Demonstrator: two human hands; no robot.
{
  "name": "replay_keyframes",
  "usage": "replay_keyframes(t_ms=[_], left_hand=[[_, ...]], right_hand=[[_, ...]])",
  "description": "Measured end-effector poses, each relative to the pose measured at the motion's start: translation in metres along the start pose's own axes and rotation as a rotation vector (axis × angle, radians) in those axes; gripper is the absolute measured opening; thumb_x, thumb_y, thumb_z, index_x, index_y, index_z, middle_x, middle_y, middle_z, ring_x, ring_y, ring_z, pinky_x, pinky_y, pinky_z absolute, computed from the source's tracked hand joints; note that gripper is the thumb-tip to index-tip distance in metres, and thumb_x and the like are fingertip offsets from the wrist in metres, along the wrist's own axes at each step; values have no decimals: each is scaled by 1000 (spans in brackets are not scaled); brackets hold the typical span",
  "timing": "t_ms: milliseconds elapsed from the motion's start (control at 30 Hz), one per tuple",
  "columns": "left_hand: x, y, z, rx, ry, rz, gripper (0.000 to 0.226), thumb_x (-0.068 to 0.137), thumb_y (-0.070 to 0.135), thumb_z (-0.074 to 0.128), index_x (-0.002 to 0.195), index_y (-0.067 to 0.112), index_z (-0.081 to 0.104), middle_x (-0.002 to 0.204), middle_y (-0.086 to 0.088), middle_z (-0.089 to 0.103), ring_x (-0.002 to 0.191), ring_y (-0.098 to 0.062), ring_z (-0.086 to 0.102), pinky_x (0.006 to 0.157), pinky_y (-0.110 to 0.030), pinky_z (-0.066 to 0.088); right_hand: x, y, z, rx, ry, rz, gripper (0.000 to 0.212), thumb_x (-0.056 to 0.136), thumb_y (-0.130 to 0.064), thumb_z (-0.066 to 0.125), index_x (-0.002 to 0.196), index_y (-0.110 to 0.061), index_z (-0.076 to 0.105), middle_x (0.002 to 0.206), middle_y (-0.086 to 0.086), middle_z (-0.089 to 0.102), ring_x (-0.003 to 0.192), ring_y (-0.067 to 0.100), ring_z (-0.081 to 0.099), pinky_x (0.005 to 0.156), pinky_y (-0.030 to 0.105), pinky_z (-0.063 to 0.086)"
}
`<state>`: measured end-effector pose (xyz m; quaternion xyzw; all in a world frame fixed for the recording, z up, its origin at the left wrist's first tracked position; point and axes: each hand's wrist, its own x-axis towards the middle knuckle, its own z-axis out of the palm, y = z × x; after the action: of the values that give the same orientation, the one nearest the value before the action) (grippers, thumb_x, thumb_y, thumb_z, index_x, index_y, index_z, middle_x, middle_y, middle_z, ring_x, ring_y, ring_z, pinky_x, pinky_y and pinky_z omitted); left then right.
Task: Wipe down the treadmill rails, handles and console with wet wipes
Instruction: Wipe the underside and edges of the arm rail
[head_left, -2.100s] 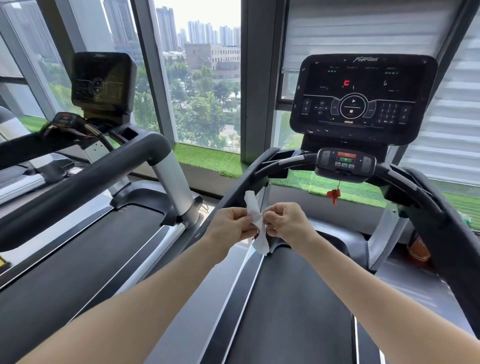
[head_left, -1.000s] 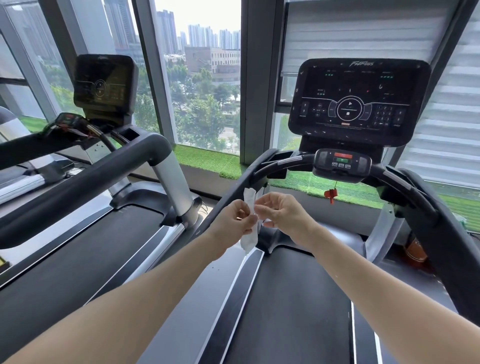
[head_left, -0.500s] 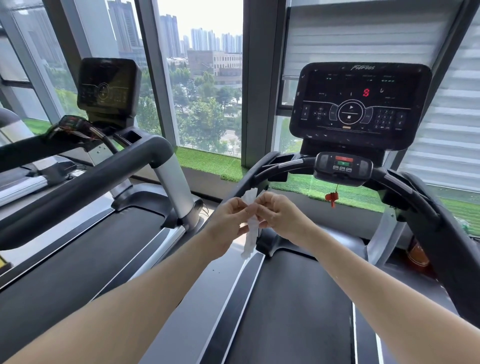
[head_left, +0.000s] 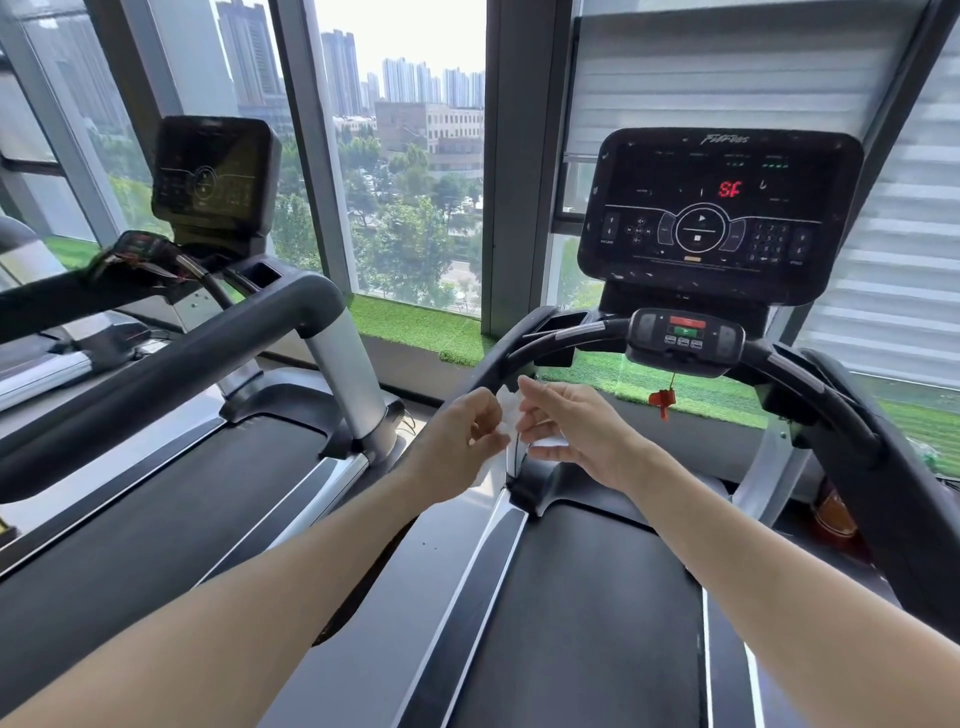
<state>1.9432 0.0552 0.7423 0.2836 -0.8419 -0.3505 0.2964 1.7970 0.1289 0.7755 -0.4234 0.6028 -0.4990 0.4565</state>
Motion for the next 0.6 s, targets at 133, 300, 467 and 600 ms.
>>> replay_keyframes(t_ms=[133,300,467,600], left_hand=[[1,-4,4,193,44,116,43,86,4,62,70,31,33,75,7,41,69,-17,39,64,-26,36],[1,-2,2,32,-86,-10,19,85,13,69,83,18,50,89,1,57,80,-18,58,72,-22,48],[6,4,2,-388,-28,-204,6,89,21,63,90,16,60,80,1,65,74,-11,62,80,-29,51],[8,10,6,-463,-6,-257,3,88,13,64,85,13,64,72,0,65,65,-9,60,72,-25,54]], right_hand=[[4,4,2,-74,68,-5,12,93,-15,59,81,-12,60,71,3,62,61,9,59,66,25,54],[6,7,-4,-46,81,-50,10,89,-10,64,80,-11,62,69,3,62,58,9,58,59,22,51],[4,7,-8,46,74,-57,13,87,-12,65,75,-9,62,64,2,63,57,10,58,61,22,51],[3,9,-5,84,14,-76,13,89,-12,62,76,-9,61,61,0,64,55,8,58,61,21,51]])
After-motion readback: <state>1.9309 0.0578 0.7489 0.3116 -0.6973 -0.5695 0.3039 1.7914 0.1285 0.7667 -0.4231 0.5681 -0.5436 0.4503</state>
